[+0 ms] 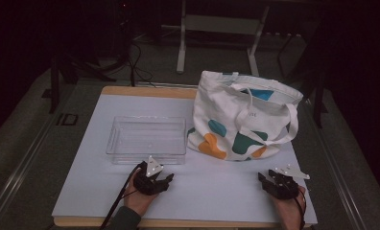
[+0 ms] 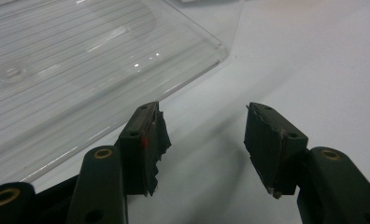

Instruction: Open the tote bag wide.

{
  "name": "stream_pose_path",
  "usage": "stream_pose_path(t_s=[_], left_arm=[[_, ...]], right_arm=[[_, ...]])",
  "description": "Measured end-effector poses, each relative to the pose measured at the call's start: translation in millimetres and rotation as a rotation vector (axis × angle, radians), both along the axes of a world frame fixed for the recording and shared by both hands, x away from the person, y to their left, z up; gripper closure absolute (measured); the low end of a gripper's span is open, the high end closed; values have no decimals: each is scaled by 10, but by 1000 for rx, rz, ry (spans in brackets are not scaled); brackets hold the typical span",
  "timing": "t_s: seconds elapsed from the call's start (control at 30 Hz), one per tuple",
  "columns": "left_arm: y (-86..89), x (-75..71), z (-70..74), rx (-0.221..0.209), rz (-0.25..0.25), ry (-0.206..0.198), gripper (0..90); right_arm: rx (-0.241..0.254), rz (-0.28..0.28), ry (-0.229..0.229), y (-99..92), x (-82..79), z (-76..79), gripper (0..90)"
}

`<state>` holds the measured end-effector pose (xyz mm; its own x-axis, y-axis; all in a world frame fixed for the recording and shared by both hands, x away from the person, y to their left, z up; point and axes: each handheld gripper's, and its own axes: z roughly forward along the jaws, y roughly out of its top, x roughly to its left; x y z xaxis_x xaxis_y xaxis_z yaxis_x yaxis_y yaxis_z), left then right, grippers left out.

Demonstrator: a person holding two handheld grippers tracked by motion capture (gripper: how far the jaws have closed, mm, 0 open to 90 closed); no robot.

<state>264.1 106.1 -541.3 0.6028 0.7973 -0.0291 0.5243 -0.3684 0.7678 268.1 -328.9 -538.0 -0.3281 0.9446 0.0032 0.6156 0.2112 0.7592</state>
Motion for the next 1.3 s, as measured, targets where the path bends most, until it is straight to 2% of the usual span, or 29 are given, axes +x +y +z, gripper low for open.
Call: stream_pose_path(t_s=[0.17,0.27,0.37,0.47,0.7,0.87,0.97,1.13,1.2,1.3], left_arm=[[-3,-3,2,3,-4,-2,495],[-41,-15,-1,36,-13,-15,497],[-61,-21,-4,50,-19,-19,497],[-57,-12,-4,45,-19,-10,504],[-75,-49,20,40,-62,-9,543],[-107,-107,87,55,-89,-32,573],[-112,-137,163,41,-121,-24,599],[-97,-145,241,6,-125,-30,610],[-82,-137,266,-18,-130,-19,619],[-75,-140,287,-28,-137,-18,628]], right_arm=[[3,-1,2,-6,3,0,523],[-2,-6,-2,-2,-1,-1,536],[-5,-9,-3,1,-1,-1,542],[-1,-10,-3,-4,0,-1,545],[-3,-10,-5,-2,-4,1,542],[1,-11,-12,-7,-8,14,546],[7,-10,-7,-18,-14,49,556],[31,-5,-29,-57,-27,169,558],[64,-5,-33,-87,-24,208,559],[72,-10,-36,-111,-21,241,571]])
